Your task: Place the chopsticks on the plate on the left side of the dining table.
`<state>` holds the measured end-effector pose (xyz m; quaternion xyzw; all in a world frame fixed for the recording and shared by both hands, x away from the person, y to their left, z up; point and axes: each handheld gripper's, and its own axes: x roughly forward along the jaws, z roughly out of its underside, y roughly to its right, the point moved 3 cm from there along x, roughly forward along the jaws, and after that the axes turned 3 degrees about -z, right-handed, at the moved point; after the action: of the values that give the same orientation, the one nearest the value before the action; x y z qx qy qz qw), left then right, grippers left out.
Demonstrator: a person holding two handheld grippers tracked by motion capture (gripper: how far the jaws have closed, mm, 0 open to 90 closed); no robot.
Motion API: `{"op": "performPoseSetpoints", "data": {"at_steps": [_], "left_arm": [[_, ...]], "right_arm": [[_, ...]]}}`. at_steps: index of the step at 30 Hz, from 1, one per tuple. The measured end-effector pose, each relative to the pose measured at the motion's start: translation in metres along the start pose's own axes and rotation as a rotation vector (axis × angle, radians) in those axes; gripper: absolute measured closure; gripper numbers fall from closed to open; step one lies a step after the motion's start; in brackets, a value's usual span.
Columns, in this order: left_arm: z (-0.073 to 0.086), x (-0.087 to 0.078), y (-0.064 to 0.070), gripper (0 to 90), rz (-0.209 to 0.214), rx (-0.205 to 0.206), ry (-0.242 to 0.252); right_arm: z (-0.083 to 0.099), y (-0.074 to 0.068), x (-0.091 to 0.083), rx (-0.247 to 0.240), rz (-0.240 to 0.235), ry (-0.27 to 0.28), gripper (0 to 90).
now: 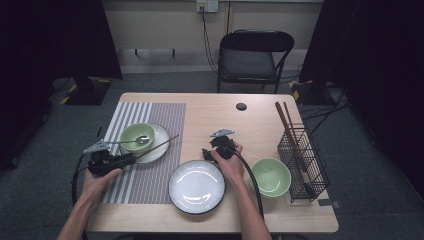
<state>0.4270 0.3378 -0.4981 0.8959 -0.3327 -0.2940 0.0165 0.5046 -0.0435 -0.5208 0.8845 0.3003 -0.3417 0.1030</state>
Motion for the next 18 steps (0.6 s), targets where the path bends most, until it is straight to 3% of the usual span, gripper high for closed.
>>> {"op": "performPoseSetpoints", "data": {"at_steps": [9, 13, 18], "left_arm": [[-0.006, -0.009, 0.006, 62.5, -0.014, -0.002, 0.030], [-0.007, -0.013, 0.008, 61.1, -0.001, -0.007, 0.036], [-0.009, -0.014, 0.015, 52.9, 0.018, -0.008, 0.030]], "right_arm": [[0.000, 0.000, 0.000, 0.000, 0.000, 0.000, 23.8], [0.000, 0.000, 0.000, 0.000, 0.000, 0.000, 23.8], [0.000, 0.000, 0.000, 0.000, 0.000, 0.000, 23.8]]}}
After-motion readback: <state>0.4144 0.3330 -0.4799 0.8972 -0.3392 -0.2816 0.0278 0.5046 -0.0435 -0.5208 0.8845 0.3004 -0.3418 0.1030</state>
